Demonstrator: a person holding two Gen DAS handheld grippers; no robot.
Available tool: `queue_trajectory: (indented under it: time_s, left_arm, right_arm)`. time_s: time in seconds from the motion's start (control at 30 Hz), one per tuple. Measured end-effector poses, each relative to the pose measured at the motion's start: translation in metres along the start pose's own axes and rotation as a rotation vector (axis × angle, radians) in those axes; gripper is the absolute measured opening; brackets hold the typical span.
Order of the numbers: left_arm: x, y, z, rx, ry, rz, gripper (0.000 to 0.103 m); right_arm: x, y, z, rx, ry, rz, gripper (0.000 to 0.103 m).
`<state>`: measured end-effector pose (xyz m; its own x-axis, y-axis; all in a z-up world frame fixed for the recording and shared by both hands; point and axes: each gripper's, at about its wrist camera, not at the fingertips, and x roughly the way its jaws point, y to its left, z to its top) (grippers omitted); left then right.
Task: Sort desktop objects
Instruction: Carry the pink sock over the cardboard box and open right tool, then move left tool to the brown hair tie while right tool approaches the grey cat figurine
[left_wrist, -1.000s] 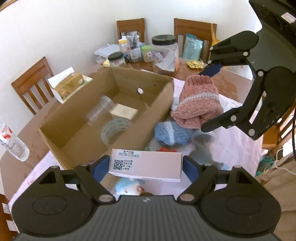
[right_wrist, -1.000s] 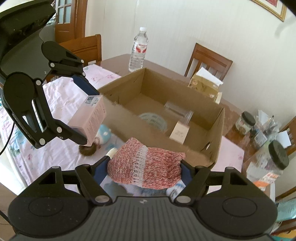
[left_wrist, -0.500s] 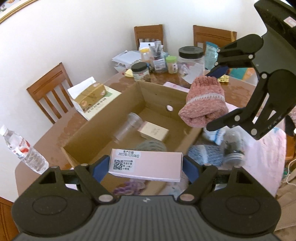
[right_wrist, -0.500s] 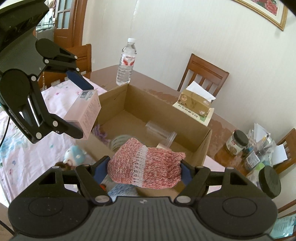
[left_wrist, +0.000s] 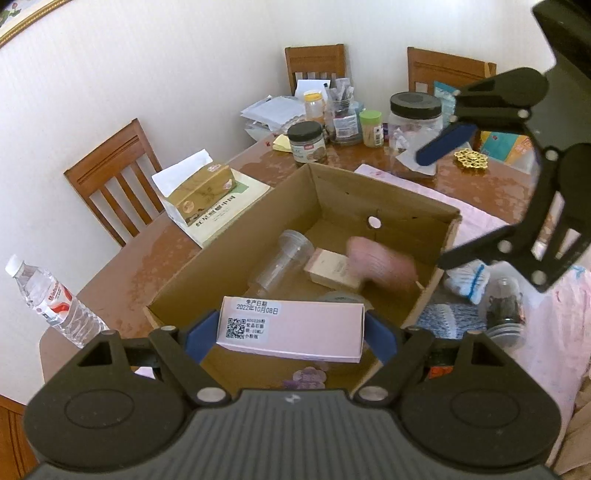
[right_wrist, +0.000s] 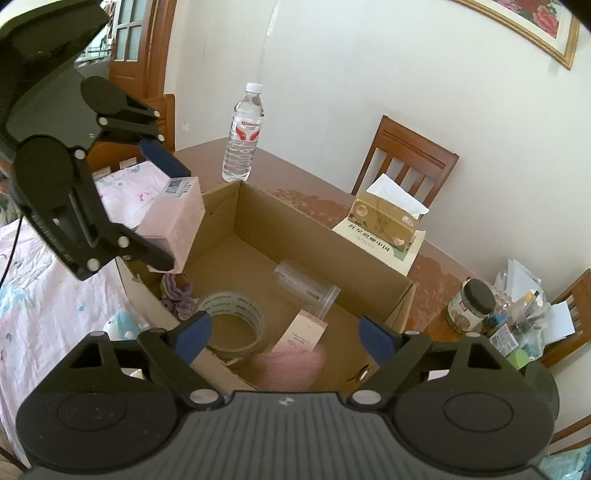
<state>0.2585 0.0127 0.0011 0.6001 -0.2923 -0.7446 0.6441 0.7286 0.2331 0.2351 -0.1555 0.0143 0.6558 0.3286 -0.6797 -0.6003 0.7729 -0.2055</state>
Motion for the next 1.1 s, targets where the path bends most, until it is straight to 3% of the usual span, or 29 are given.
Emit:
queue_trajectory:
  time_s: [0.27, 0.43, 0.73, 1.1]
  left_arm:
    - [0.017, 0.011, 0.006, -0.008, 0.018, 0.017, 0.085]
    - [0.030, 0.017, 0.007, 0.000, 0.052, 0.089, 0.086]
    - [0.030, 0.026, 0.000, -0.054, 0.069, 0.109, 0.094]
    - [0.013, 0.015, -0.007, -0.081, 0.072, 0.096, 0.094]
  right_arm:
    - [-0.001, 0.003, -0.008, 0.005, 0.017, 0.002, 0.091]
    - [-0.005, 0.002, -0.012, 0.016, 0.018, -0.014, 0.092]
    - [-0.011, 0.002, -0.015, 0.024, 0.015, -0.022, 0.095]
    - [-0.022, 0.014, -0.022, 0.015, 0.016, -0.006, 0.096]
